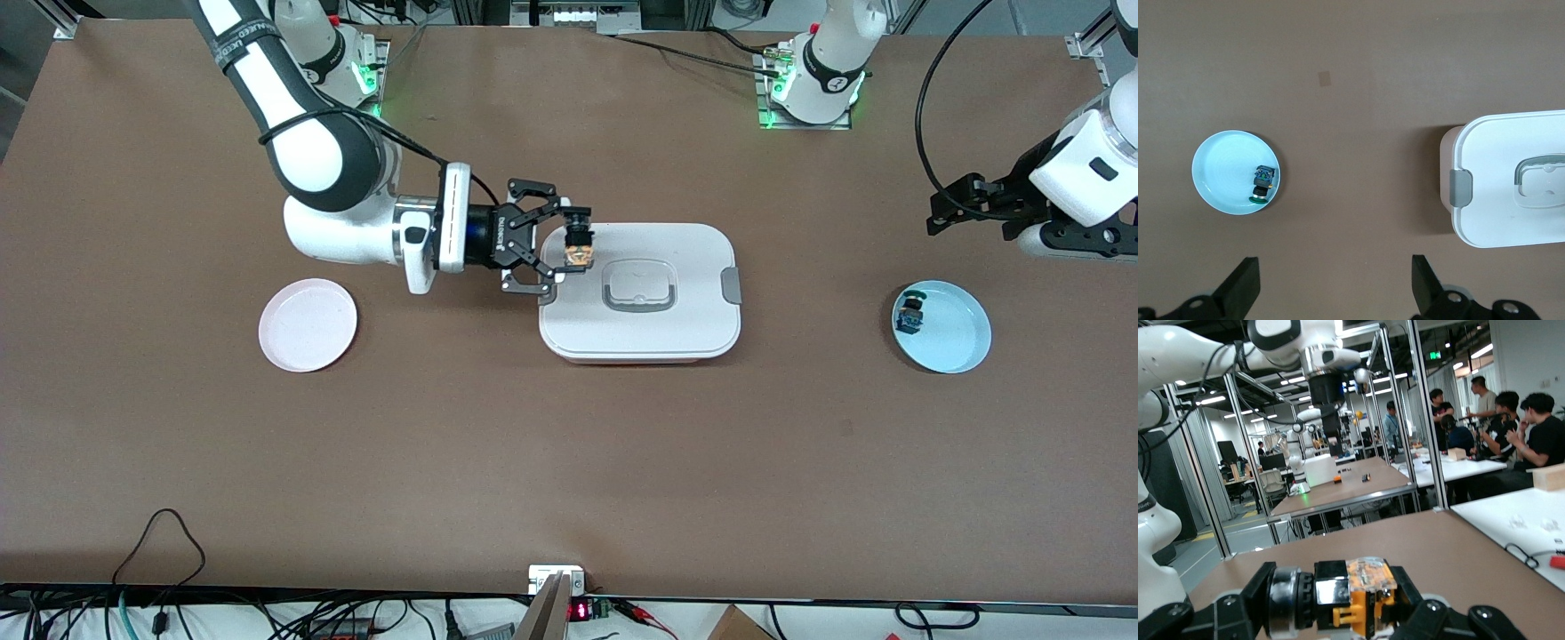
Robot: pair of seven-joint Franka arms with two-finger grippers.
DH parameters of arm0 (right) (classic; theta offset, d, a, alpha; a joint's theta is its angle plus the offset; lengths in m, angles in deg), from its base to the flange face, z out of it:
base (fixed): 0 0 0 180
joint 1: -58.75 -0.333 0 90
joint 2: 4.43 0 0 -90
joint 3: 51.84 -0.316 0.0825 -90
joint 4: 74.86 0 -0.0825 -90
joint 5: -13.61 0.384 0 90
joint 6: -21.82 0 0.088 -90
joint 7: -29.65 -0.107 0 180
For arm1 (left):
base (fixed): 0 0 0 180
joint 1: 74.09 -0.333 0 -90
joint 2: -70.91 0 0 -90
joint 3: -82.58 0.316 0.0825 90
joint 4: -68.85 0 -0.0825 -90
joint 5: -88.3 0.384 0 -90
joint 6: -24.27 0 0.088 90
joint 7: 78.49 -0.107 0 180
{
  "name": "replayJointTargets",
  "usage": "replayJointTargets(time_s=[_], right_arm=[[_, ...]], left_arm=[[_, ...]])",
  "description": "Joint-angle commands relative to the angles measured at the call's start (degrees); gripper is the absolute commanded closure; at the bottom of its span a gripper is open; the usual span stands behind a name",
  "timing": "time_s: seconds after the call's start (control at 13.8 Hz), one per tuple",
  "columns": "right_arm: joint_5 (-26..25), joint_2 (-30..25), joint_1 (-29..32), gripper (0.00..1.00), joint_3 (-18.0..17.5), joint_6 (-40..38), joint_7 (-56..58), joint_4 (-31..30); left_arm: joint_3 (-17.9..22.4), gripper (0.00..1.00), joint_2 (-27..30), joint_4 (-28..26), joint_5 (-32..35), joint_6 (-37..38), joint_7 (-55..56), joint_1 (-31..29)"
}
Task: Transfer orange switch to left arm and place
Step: 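Carry the switch with the right gripper over the white box, then reach the left gripper toward the switch held by the right gripper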
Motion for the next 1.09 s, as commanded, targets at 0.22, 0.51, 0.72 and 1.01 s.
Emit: replayJointTargets(time_s=[0.22,0.51,0.72,1.01], right_arm=[[4.7,2.9,-4.2,1.00,0.3,3.2,6.5,4.8],[5.5,4.2,-6.6,1.00,0.3,7.7,6.6,7.9],[5.7,7.1,-7.6,1.00,0.3,8.1,7.1,11.0],[5.7,7.8,-8.9,1.00,0.3,10.3,7.2,12.0]], left_arm=[[0.3,0.00,-2.0,2.1,-9.8,6.7,-0.9,-0.7],[0.3,0.00,-2.9,1.9,-13.2,8.7,-0.9,-1.5],[0.3,0.00,-5.1,2.1,-18.2,9.2,-0.9,-1.5],[0.3,0.00,-7.1,1.4,-27.3,10.2,-1.0,-1.8]])
